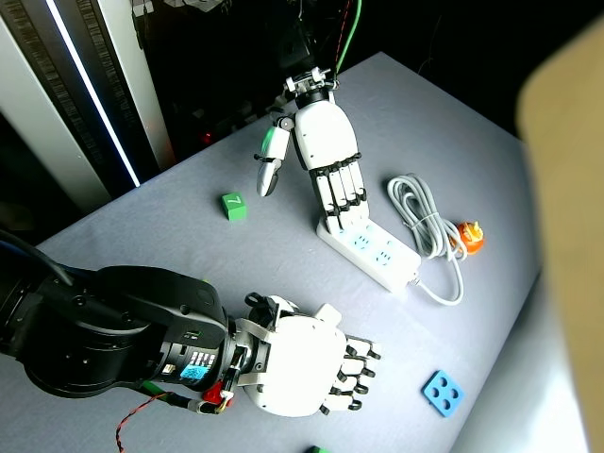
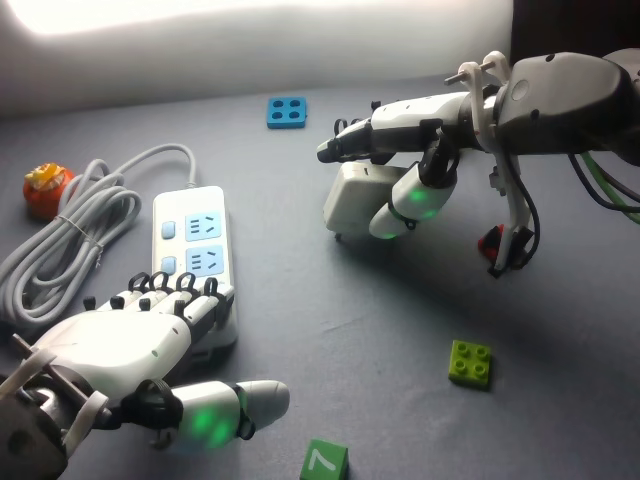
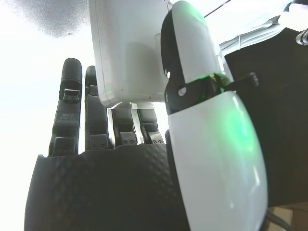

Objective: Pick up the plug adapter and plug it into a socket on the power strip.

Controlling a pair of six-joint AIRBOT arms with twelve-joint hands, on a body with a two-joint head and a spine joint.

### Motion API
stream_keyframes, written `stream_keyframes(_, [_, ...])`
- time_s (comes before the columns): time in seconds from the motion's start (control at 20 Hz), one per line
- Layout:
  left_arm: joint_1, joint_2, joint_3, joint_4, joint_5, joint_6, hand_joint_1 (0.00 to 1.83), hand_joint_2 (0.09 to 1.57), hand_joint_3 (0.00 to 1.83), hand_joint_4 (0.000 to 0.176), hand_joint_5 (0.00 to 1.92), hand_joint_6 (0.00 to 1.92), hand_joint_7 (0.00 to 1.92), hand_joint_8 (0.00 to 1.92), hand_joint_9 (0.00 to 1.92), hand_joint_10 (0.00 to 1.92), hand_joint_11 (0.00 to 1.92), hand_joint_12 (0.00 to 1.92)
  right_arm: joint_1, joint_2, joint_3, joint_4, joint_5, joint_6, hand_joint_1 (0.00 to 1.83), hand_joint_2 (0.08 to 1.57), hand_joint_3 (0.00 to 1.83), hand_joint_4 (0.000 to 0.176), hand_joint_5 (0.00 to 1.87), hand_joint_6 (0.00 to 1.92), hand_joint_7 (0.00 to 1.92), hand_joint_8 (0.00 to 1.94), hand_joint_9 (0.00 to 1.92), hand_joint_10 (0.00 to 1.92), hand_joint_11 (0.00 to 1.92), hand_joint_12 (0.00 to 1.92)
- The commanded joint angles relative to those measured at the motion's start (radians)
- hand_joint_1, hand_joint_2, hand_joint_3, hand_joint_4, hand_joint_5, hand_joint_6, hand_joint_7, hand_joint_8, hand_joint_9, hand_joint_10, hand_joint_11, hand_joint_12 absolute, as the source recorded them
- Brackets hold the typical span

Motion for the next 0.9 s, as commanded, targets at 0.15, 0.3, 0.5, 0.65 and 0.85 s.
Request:
stream_keyframes(0.15, [-0.003,0.003,0.007,0.021,-0.038,-0.003,0.0,1.12,0.0,0.0,0.05,0.0,0.02,0.0,0.02,0.0,0.03,0.02,0.001,0.006,0.003,0.018,0.058,0.005,1.22,1.05,0.0,0.0,0.17,0.0,0.17,0.0,0.15,0.0,0.0,0.6])
stream_keyframes(0.3, [-0.004,0.003,0.007,0.021,-0.038,-0.003,0.0,1.11,0.0,0.0,0.07,0.01,0.04,0.0,0.04,0.01,0.03,0.03,0.0,0.006,0.003,0.018,0.058,0.004,1.2,1.06,0.0,0.0,0.17,0.0,0.16,0.0,0.13,0.0,0.0,0.54])
stream_keyframes(0.5, [-0.006,0.003,0.009,0.021,-0.038,-0.003,0.0,1.11,0.0,0.0,0.05,0.0,0.0,0.0,0.0,0.0,0.01,0.02,0.001,0.006,0.003,0.018,0.056,0.004,1.21,1.05,0.0,0.0,0.18,0.0,0.17,0.0,0.15,0.01,0.0,0.56])
stream_keyframes(0.65, [-0.006,0.003,0.009,0.021,-0.038,-0.003,0.0,1.12,0.0,0.0,0.06,0.0,0.02,0.01,0.02,0.0,0.02,0.03,0.001,0.007,0.003,0.018,0.056,0.004,1.22,1.05,0.0,0.0,0.17,0.0,0.16,0.0,0.15,0.0,0.0,0.61])
stream_keyframes(0.85, [-0.006,0.003,0.009,0.021,-0.036,-0.003,0.0,1.12,0.0,0.0,0.06,0.01,0.03,0.01,0.03,0.01,0.03,0.04,0.001,0.007,0.003,0.018,0.056,0.004,1.19,1.05,0.0,0.0,0.2,0.01,0.19,0.01,0.17,0.01,0.0,0.62])
